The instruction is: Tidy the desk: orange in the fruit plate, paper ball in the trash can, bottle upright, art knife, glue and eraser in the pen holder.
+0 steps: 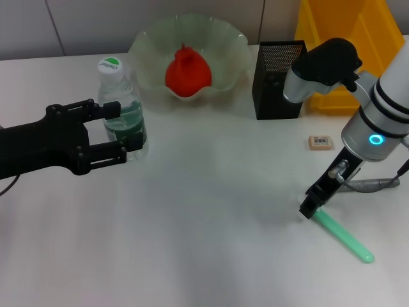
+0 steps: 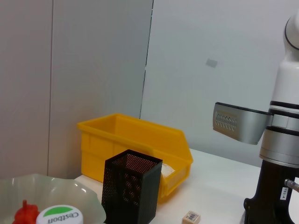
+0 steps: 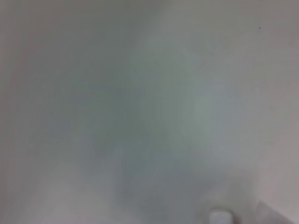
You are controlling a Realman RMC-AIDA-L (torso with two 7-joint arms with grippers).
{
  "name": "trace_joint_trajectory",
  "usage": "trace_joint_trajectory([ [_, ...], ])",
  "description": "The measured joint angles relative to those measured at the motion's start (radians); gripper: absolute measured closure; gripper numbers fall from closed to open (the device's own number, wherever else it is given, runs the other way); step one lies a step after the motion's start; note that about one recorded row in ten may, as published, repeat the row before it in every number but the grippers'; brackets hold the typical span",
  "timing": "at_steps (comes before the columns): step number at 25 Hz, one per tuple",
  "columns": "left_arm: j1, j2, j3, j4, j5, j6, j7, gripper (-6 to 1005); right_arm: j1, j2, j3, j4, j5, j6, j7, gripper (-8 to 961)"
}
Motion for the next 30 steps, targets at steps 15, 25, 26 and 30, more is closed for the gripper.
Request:
trace_joint_trajectory([
  [15, 0.000, 0.000, 0.000, -0.002, -0.002, 0.003, 0.000, 260, 0.003, -0.002, -0.002, 0.023, -0.001, 0.012, 0.000, 594],
  [25, -0.004, 0.002, 0.000, -0.021, -0.002, 0.002, 0.000, 261, 0.003, -0.002, -0.002, 0.023, -0.002, 0.016, 0.000, 665],
  [26, -0.005, 0.002, 0.000, -0.022, -0.002, 0.002, 0.000, 261, 0.003, -0.002, -0.002, 0.023, -0.002, 0.016, 0.000, 675],
  [30, -0.004, 0.002, -0.001, -0.023, -0.004, 0.002, 0.008, 261, 0.004, -0.002, -0.002, 0.023, -0.002, 0.016, 0.000, 702],
])
